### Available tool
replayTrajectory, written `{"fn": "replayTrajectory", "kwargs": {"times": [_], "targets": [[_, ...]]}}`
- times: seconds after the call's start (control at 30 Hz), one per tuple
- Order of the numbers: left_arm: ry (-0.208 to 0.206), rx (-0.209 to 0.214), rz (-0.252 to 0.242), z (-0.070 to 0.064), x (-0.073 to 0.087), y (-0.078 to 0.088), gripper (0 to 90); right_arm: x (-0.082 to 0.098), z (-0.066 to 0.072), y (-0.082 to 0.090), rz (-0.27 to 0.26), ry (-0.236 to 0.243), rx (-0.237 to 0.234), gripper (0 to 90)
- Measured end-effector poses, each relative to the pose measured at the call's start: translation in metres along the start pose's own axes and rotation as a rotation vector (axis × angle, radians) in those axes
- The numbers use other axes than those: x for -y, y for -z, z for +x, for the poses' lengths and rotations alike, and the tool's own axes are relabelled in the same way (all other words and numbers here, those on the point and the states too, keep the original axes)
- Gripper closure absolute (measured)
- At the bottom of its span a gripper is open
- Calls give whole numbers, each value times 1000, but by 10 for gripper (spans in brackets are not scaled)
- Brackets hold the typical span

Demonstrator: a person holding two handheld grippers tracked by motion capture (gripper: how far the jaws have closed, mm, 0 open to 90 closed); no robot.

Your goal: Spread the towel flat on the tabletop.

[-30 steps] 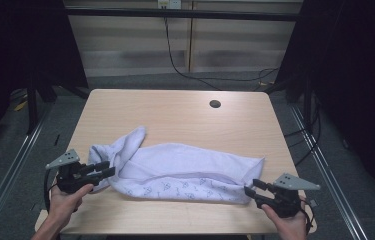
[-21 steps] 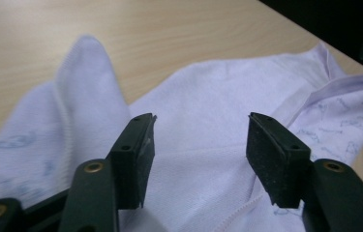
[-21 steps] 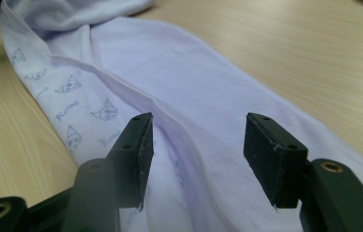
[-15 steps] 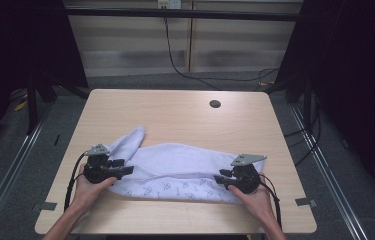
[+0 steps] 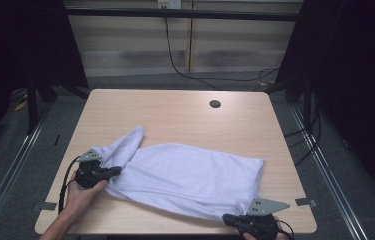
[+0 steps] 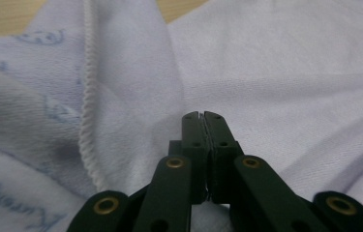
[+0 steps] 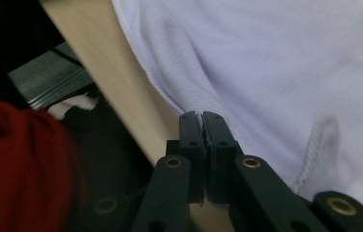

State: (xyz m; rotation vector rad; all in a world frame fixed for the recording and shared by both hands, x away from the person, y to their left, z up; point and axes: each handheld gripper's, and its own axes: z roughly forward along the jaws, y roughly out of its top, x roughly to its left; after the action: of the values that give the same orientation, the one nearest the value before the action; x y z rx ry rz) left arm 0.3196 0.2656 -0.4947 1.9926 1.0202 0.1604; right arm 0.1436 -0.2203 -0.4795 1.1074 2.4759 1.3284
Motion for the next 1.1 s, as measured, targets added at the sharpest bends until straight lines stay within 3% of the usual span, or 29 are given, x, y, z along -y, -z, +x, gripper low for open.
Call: {"fn": "replayTrajectory", "kwargs": {"times": [0.07, 0.13, 0.23, 0.33, 0.43, 0.47, 0.5, 0.53, 0.6, 0.63, 0.73, 0.8, 0.87, 0.9, 0.93, 0.97, 1.03, 1.1], "targets": [[11, 13, -9, 1, 0, 2, 890, 4, 3, 7, 0, -8, 16, 731], [0, 24, -33, -1, -1, 6, 875, 0, 0, 16, -46, -16, 39, 666], [-18, 36, -59, -4, -5, 6, 831, -13, -18, 36, -149, -57, 90, 600], [-30, 41, -46, -7, -10, -1, 752, -20, -38, 39, -135, -88, 165, 557], [-48, 25, -12, -9, -11, -9, 670, -18, -54, 23, -64, -97, 183, 525], [-66, 9, 51, -10, -8, -21, 663, -17, -61, 13, -31, -111, 180, 502], [-66, 9, 51, -10, -8, -21, 658, -17, -61, 13, -31, -111, 180, 502], [-67, 9, 55, -11, -6, -24, 660, -16, -69, -6, 22, -126, 172, 501], [-69, 12, 67, -12, -5, -22, 661, -19, -71, -22, 103, -98, 194, 500], [-80, 10, 70, -13, -3, -20, 662, -20, -71, -25, 110, -83, 218, 501], [-107, 19, 84, -21, 5, -11, 661, -28, -81, -34, 110, -71, 234, 503], [-93, 41, 82, -24, 11, -5, 647, -34, -91, -41, 94, -55, 252, 526], [-85, 84, 95, -29, 14, 0, 627, -42, -103, -49, 86, -53, 280, 522], [-85, 84, 95, -29, 14, 0, 623, -48, -111, -57, 80, -43, 288, 519], [-74, 144, 82, -35, 13, 1, 618, -54, -119, -63, 76, -42, 298, 512], [-63, 172, 74, -38, 13, 1, 611, -60, -126, -69, 71, -46, 303, 502], [-86, 173, 68, -44, 11, -1, 603, -74, -139, -81, 76, -57, 313, 468], [-80, 188, 62, -47, 9, -3, 596, -86, -149, -91, 87, -68, 317, 437]]}}
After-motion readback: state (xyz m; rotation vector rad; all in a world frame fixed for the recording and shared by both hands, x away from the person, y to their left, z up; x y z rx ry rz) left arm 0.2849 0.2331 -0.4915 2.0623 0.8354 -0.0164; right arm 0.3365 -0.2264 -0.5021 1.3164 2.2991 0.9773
